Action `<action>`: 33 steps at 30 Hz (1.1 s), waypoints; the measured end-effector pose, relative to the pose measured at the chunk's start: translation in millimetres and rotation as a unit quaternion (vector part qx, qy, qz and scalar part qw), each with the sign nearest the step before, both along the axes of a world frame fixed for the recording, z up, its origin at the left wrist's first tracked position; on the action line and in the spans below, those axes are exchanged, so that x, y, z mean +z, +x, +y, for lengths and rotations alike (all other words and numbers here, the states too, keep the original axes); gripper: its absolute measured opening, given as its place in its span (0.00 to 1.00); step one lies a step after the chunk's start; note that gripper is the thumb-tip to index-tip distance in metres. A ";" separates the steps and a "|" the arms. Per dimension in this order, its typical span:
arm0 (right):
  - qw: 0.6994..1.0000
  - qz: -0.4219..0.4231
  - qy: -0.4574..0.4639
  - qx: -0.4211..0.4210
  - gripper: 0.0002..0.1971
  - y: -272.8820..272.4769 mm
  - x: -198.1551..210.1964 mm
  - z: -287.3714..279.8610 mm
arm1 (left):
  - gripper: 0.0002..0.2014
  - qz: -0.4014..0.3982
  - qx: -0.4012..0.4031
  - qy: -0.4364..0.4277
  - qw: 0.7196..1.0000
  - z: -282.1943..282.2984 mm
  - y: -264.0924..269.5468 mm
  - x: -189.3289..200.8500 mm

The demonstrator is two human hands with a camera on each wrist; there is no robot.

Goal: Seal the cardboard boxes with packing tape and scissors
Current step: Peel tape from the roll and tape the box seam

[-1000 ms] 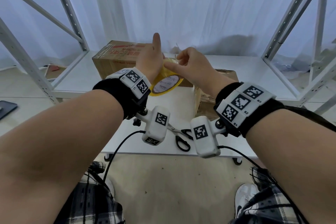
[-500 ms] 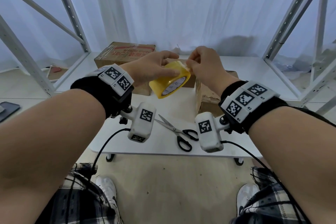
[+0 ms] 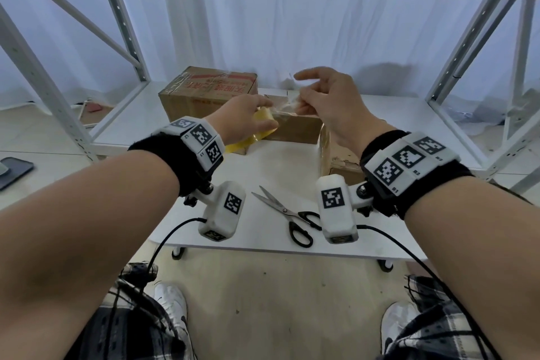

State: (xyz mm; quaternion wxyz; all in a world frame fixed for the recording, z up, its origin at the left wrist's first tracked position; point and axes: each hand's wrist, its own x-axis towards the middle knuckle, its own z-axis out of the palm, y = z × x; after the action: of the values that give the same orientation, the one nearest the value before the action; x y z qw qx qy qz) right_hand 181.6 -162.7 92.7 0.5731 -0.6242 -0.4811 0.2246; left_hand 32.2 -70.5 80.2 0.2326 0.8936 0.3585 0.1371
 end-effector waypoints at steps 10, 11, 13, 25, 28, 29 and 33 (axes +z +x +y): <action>0.989 0.078 -0.124 0.037 0.11 -10.6 -6.1 11.9 | 0.19 0.087 -0.001 0.065 0.994 0.6 -17.7 -10.5; 0.990 0.018 -0.135 0.032 0.12 -10.3 -9.6 12.3 | 0.19 0.099 -0.002 0.067 0.993 0.3 -18.4 -11.6; 0.981 -0.137 -0.135 0.021 0.08 -10.7 -18.1 12.4 | 0.20 0.122 0.001 0.065 0.990 -0.4 -17.5 -15.2; 0.985 -0.121 -0.117 -0.047 0.13 -2.1 -41.3 23.8 | 0.27 0.067 0.004 -0.081 0.994 -4.9 -21.9 -33.9; 0.959 -0.248 -0.132 0.033 0.18 -2.4 -38.4 23.7 | 0.29 0.070 -0.005 -0.056 0.996 -0.5 -27.5 -33.0; 0.940 -0.302 -0.148 0.062 0.19 -2.7 -38.1 23.1 | 0.30 0.069 -0.005 -0.047 0.997 1.1 -29.7 -32.7; 0.845 -0.477 -0.216 0.108 0.13 3.0 -41.6 20.4 | 0.29 0.082 -0.005 -0.022 0.996 5.6 -35.1 -31.0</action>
State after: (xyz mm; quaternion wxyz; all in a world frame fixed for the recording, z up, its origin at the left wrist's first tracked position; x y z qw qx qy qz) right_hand 184.6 -142.3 51.1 0.0958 -0.7062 -0.6991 0.0575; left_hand -2.9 -64.9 49.2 0.2228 0.8982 0.3751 0.0541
